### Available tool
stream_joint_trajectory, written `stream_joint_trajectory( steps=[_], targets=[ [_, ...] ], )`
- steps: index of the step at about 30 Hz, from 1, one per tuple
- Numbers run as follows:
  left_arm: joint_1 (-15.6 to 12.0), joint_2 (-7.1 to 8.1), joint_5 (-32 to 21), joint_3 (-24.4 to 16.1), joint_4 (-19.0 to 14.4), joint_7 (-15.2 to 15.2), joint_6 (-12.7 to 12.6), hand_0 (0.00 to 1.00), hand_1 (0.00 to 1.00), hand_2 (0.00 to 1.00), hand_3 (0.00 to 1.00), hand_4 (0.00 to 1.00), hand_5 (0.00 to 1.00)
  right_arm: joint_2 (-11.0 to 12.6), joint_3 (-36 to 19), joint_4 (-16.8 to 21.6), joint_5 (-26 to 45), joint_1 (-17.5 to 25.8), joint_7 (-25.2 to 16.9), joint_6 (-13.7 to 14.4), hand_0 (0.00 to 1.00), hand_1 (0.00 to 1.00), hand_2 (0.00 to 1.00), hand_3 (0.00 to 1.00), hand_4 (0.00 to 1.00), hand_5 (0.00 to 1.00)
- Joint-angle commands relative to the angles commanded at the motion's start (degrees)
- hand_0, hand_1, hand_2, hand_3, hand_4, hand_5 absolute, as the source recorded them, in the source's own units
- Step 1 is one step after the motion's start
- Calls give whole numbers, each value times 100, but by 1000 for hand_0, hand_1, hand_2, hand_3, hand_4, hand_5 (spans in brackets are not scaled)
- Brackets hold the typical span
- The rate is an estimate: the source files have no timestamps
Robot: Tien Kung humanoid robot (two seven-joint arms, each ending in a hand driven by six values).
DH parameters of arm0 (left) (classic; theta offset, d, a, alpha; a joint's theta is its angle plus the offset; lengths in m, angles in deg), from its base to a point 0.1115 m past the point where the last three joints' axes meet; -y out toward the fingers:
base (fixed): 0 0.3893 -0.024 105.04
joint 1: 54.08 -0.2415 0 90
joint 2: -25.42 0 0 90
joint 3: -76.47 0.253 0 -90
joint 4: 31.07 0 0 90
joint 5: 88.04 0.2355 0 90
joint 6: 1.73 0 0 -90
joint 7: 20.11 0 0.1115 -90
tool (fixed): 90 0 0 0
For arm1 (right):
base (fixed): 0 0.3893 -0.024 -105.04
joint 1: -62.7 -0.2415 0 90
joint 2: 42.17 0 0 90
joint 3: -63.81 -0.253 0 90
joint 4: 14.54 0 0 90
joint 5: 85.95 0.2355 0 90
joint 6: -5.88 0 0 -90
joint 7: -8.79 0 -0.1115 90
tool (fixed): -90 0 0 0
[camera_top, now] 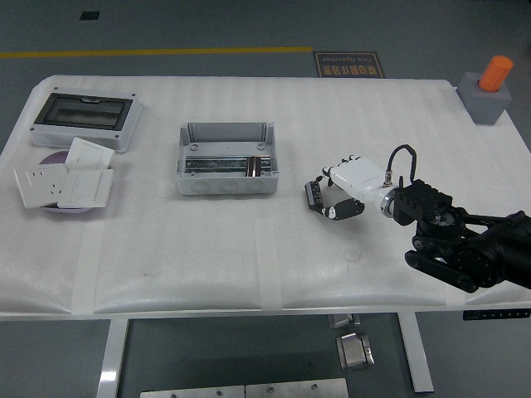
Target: Pick up the battery,place it into the box
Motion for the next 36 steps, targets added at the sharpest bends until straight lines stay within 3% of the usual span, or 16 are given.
stream_joint_trajectory(
  steps=[32, 33, 36],
  targets=[
    [-3, -7, 57, -14, 2, 17, -12, 599, 617, 429, 610, 442, 509, -66, 134, 55, 65, -19, -131, 269, 874, 668, 652, 722, 738, 568],
    [1, -8, 57, -12, 2, 19, -14, 599, 617, 429, 611, 443, 509, -63, 125, 59, 66, -18, -135, 275, 846, 647, 601, 652, 468, 343],
    [8, -9, 55, -3, 2, 26, -20, 599, 617, 429, 611, 443, 509, -50, 95, 69, 65, -17, -152, 290, 846, 647, 601, 652, 468, 343]
  ],
)
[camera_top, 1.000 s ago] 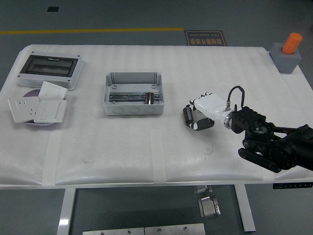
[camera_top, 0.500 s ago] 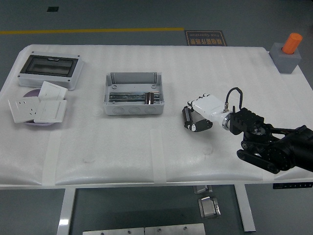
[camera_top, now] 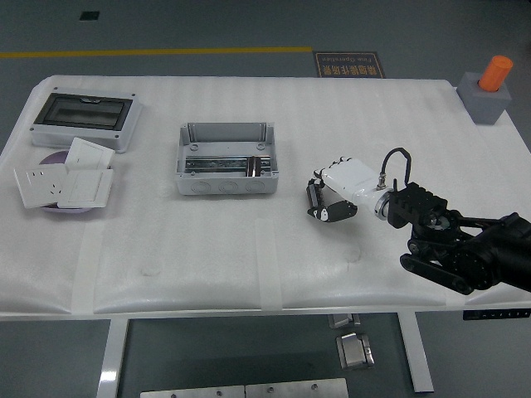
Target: Pick up the battery,place it into the box
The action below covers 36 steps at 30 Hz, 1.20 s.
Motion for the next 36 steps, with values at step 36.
stream_joint_trajectory(
  steps=[36],
  targets=[
    [-7, 19, 330, -258, 30, -120, 89, 599, 616, 430, 613, 446, 518, -1261, -1624, -102, 134, -600, 269, -315, 811, 640, 601, 659, 378, 251]
  ],
)
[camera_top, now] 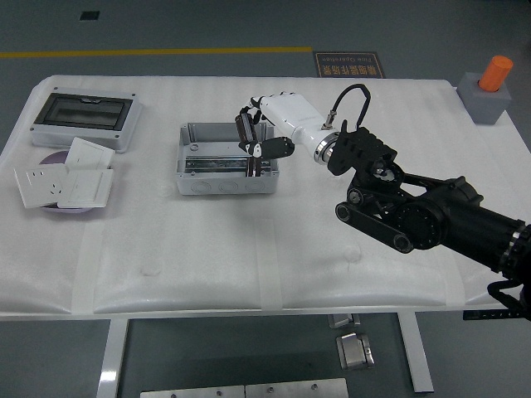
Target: Pick up the battery,place it into the box
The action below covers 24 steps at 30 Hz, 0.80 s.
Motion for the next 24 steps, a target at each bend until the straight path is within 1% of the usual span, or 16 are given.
stream_joint_trajectory(
  steps=[2, 3, 8, 9, 14, 15, 17, 19, 20, 24],
  targets=[
    [1, 1, 9, -4, 0, -6, 6, 599, 616, 430, 613, 446, 518, -61, -10, -83, -2, -15, 33, -33, 811, 640, 601, 659, 378, 251],
    [1, 2, 16, -7, -1, -10, 9, 599, 618, 431, 612, 447, 517, -84, -10, -112, -1, -18, 42, -43, 983, 836, 836, 937, 908, 587],
    [-7, 4, 70, -46, 4, -28, 24, 599, 618, 431, 612, 447, 517, -153, 14, -169, -6, -23, 63, -53, 983, 836, 836, 937, 908, 587],
    [-10, 5, 87, -58, 6, -32, 27, 600, 618, 431, 613, 447, 518, -161, 17, -170, -11, -22, 66, -52, 998, 929, 965, 998, 998, 739],
    [-27, 10, 201, -146, 17, -59, 49, 600, 618, 431, 613, 447, 518, -198, 22, -165, -15, -16, 67, -31, 998, 929, 965, 998, 998, 739],
    [-29, 10, 221, -161, 19, -62, 52, 600, 618, 431, 613, 447, 516, -201, 19, -161, -9, -14, 66, -23, 998, 945, 970, 998, 998, 754],
    [-34, 12, 239, -175, 22, -65, 53, 600, 618, 431, 613, 447, 516, -181, -4, -127, 4, 0, 62, -6, 998, 945, 970, 998, 998, 754],
    [-41, 9, 240, -177, 25, -64, 52, 600, 618, 431, 613, 447, 516, -117, -57, -45, 12, 29, 68, 10, 998, 945, 970, 998, 998, 754],
    [-47, 7, 228, -170, 26, -63, 49, 600, 618, 431, 613, 447, 516, -37, -130, 51, 16, 67, 69, 16, 998, 945, 970, 998, 998, 754],
    [-79, -8, 127, -115, 34, -47, 24, 600, 618, 431, 612, 448, 515, 386, -526, 517, -108, 331, 105, 26, 998, 941, 961, 998, 998, 760]
  ],
)
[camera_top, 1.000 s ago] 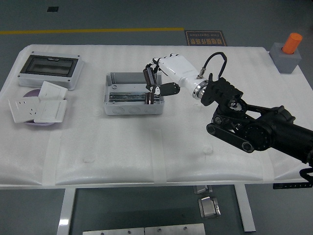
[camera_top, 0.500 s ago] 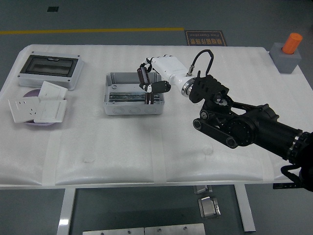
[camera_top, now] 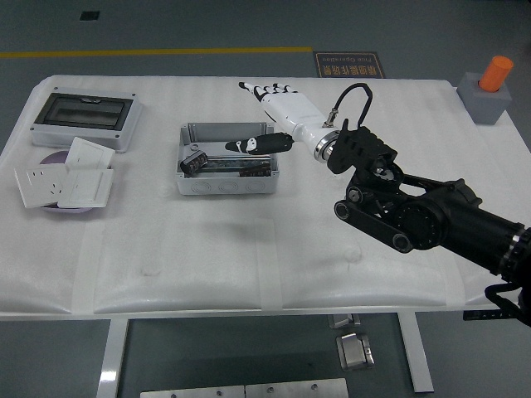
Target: Pick up the battery,place it into the box
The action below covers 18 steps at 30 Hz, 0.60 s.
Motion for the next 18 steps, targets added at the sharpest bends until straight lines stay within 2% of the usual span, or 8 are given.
stream_joint_trajectory(
  steps=[8, 9, 13, 14, 15, 18],
  targets=[
    [-90, -27, -146, 68, 13, 3, -30, 600, 618, 432, 611, 448, 512, 909, -755, 919, -451, 723, 87, -33, 998, 931, 940, 998, 998, 759],
    [-103, -29, -158, 76, 14, 1, -31, 599, 619, 431, 610, 448, 511, 1029, -864, 1027, -485, 836, 88, -29, 998, 875, 876, 998, 998, 750],
    [-137, -27, -166, 89, 17, -17, -24, 599, 619, 431, 610, 448, 511, 1255, -1265, 1253, -565, 1211, 84, 7, 998, 875, 876, 998, 998, 750],
    [-146, -27, -166, 90, 17, -21, -22, 599, 619, 431, 610, 448, 511, 1283, -1374, 1282, -575, 1302, 81, 15, 998, 875, 876, 998, 998, 750],
    [-152, -27, -167, 94, 17, -23, -21, 600, 619, 431, 611, 448, 509, 1297, -1472, 1298, -585, 1374, 79, 22, 997, 840, 826, 947, 998, 731],
    [-164, -29, -192, 128, 13, -17, -24, 600, 619, 431, 611, 448, 509, 1316, -1778, 1316, -626, 1555, 74, 42, 997, 840, 826, 947, 998, 731]
  ],
)
